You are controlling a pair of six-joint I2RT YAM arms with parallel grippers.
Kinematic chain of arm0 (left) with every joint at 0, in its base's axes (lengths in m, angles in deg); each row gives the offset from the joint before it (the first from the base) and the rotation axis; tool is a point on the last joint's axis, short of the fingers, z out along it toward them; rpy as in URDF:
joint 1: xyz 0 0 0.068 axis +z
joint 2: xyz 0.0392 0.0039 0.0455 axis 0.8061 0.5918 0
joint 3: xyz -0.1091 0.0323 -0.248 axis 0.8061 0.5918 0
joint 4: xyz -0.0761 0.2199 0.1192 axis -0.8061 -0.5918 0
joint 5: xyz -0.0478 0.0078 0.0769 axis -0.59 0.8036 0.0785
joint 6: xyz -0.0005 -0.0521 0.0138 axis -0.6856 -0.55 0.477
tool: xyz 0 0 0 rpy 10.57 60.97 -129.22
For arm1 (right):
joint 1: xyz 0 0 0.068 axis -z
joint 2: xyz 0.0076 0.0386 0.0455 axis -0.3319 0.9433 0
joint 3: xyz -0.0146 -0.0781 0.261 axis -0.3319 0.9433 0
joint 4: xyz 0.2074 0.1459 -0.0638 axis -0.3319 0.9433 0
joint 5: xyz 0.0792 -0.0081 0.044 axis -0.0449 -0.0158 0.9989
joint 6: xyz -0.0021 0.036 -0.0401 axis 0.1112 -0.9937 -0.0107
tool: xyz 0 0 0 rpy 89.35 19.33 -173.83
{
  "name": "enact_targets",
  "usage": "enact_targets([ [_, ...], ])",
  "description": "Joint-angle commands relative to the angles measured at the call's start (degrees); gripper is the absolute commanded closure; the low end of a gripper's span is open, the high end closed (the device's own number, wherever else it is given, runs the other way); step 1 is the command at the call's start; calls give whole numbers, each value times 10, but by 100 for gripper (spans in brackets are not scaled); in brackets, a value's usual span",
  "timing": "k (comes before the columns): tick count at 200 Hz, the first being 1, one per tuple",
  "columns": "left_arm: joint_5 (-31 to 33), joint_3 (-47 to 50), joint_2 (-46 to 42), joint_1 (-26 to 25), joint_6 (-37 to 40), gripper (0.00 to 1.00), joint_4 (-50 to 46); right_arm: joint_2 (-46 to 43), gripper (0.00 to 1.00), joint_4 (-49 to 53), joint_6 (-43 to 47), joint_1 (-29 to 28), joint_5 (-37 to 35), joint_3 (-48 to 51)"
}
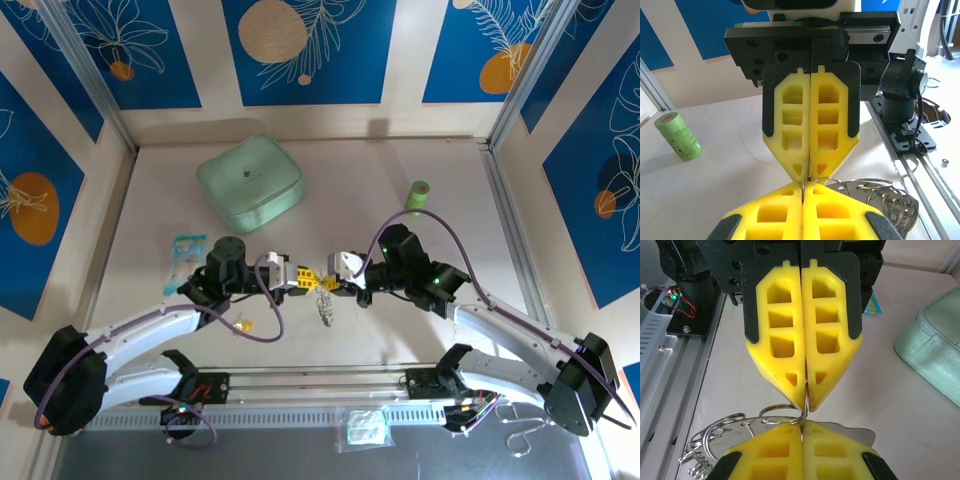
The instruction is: Put the keys on the keyring
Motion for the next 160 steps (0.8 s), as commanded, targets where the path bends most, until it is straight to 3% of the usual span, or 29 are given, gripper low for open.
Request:
enact_targets([
  [1,6,-20,-7,-6,35,94,-53,-2,100,-18,7,-10,22,-26],
  [57,6,-18,0,-7,33,100,-46,-2,100,-41,-10,-15,5,-16],
  [71,32,-16,-5,-7,23,100,-39,-15,76,-42,-16,-12,-35,-5],
  [79,49,-15,-10,-8,18,100,-36,-28,71,-41,-24,-8,-63,5],
  [110,106,-12,-26,-8,-16,100,-36,-105,64,-29,-114,26,-124,41],
  [160,165,-42,-22,-16,-90,100,-102,-142,60,28,-306,19,-94,30],
])
